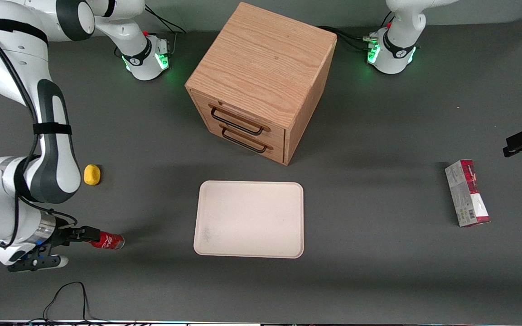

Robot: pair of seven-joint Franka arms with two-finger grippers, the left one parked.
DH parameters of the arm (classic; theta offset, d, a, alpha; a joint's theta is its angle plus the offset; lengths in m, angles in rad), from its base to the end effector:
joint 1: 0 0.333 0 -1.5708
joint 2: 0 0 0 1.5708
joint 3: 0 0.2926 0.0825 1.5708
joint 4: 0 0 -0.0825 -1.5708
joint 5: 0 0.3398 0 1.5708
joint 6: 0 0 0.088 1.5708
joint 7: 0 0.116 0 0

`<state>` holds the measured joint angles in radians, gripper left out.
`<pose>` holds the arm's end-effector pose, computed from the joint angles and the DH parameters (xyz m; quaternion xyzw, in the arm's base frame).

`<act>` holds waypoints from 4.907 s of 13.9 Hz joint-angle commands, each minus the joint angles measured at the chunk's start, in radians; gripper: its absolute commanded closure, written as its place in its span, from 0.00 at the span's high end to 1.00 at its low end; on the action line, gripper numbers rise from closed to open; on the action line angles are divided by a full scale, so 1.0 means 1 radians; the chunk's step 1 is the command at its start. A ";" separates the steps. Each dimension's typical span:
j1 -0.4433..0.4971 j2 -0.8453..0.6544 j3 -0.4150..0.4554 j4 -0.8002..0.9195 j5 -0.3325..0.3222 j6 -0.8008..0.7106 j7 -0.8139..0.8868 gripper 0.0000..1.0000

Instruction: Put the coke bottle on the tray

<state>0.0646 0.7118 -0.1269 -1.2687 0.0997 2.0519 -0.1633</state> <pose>0.6942 -0.0157 0.3341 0.9982 0.0459 0.0387 0.0001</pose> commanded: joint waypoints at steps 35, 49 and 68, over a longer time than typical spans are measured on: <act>0.072 -0.164 0.153 0.328 -0.078 -0.463 0.311 0.00; 0.169 0.083 0.421 0.114 -0.392 0.013 0.680 0.00; 0.208 -0.388 0.092 -0.169 -0.139 -0.230 0.307 1.00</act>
<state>0.2626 0.5453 0.0626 -1.2269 -0.1260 1.8703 0.2834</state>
